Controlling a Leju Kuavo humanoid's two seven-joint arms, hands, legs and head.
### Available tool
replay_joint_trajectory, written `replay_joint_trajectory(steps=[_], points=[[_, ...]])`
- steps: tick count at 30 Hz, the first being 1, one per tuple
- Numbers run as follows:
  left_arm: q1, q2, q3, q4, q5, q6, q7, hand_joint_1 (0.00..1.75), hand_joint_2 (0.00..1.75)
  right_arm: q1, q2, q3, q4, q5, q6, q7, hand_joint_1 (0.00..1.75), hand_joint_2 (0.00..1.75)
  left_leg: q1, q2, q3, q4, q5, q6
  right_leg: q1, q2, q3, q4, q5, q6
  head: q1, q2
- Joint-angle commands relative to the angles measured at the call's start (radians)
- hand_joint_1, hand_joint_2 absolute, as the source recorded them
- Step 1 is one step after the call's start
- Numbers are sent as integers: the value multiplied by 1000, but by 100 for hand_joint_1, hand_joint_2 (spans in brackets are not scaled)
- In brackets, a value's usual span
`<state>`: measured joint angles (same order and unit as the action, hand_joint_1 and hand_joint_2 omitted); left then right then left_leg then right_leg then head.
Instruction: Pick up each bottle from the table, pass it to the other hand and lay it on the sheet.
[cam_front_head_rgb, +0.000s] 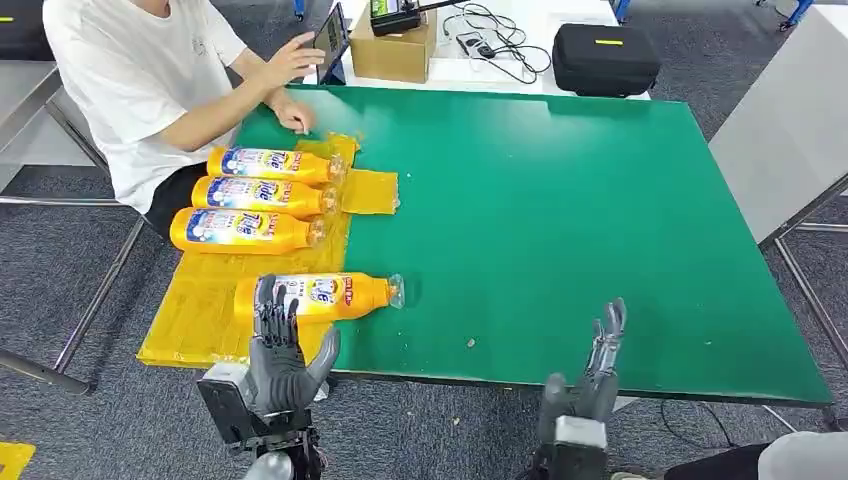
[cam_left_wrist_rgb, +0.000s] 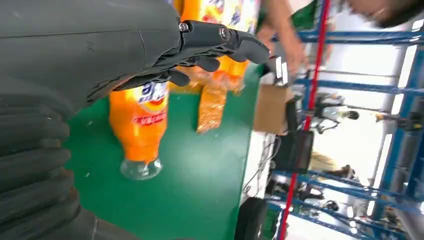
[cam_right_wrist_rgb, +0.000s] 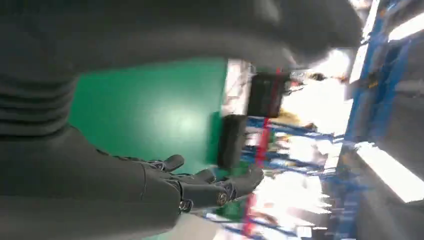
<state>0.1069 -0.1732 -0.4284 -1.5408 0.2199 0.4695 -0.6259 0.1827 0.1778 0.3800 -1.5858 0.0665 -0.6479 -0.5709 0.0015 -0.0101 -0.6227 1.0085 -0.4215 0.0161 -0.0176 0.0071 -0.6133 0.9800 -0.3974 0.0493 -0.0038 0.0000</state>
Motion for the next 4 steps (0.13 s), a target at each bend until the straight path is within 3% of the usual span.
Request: replay_joint_trajectory(steps=[1,4], points=[[9,36,-2,8,10,-77,-6,0,175,-26,-61,8,27,-29,61,45,0,0,1,2,7,-1,-2,-1,1,0,7,-2,-2,-2,0,0],[5,33,-1,9,10,-76,-6,0,175,-25,-61,7,27,-29,61,43,0,0,0,0,3,-1,-1,0,0,0,3,-1,-1,-1,0,0]])
